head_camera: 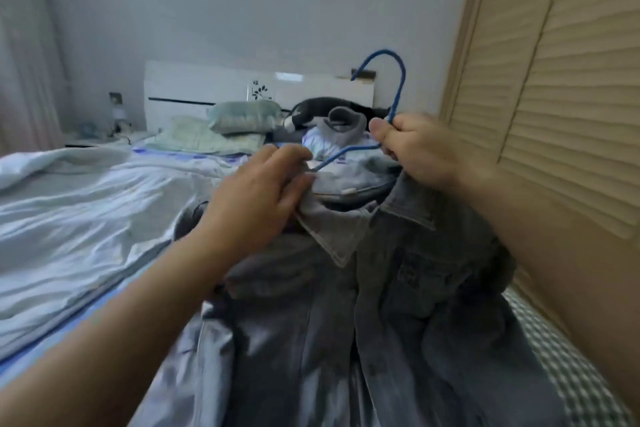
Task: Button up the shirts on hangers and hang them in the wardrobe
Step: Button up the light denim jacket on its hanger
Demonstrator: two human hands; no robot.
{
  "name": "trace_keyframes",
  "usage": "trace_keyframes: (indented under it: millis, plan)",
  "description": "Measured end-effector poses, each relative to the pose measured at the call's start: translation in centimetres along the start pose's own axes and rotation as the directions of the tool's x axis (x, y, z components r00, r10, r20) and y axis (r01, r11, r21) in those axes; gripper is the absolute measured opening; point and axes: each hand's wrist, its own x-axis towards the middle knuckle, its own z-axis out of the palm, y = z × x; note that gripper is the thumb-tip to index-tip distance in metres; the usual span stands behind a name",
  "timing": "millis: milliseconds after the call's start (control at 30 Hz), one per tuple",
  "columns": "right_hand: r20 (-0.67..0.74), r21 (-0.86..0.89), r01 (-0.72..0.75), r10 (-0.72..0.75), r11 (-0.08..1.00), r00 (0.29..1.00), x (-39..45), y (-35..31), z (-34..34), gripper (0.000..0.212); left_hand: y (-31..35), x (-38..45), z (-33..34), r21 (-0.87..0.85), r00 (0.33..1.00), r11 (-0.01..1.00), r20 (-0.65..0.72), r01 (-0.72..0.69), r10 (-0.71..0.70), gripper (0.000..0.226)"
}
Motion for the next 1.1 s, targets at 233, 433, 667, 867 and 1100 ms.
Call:
trace_keyframes:
  millis: [233, 433, 667, 867, 1100]
  plan:
    - [0.253, -0.097, -0.21, 0.228, 0.973, 0.94, 0.4, 2.8, 0.6, 0.06, 0.4, 1.7, -2.7, 0.007, 0.842, 0.999, 0.539, -0.044, 0.033, 0.038]
    - [0.116, -0.455, -0.276, 0.364, 0.847, 0.924, -3.7, 12.1, 9.5, 0.053, -5.0, -0.2, 5.2, -0.008, 0.874, 0.88, 0.121, 0.475, -0.471, 0.024]
    - [0.411, -0.437, -0.18, 0.374, 0.881, 0.832, -15.3, 16.1, 17.4, 0.065, -3.1, -12.2, 15.4, 0.185, 0.785, 0.94, 0.518, 0.285, -0.34, 0.064]
    - [0.272, -0.412, -0.377, 0.507, 0.83, 0.818, -20.1, 19.7, 21.0, 0.055, -4.3, -20.3, 19.0, 0.225, 0.78, 0.935, 0.517, 0.275, -0.354, 0.049]
    - [-0.308, -0.097, -0.234, 0.194, 0.967, 0.932, -19.1, 13.7, 21.1, 0.019, -3.9, -18.5, 13.9, 0.111, 0.735, 0.992, 0.668, 0.057, -0.117, 0.044]
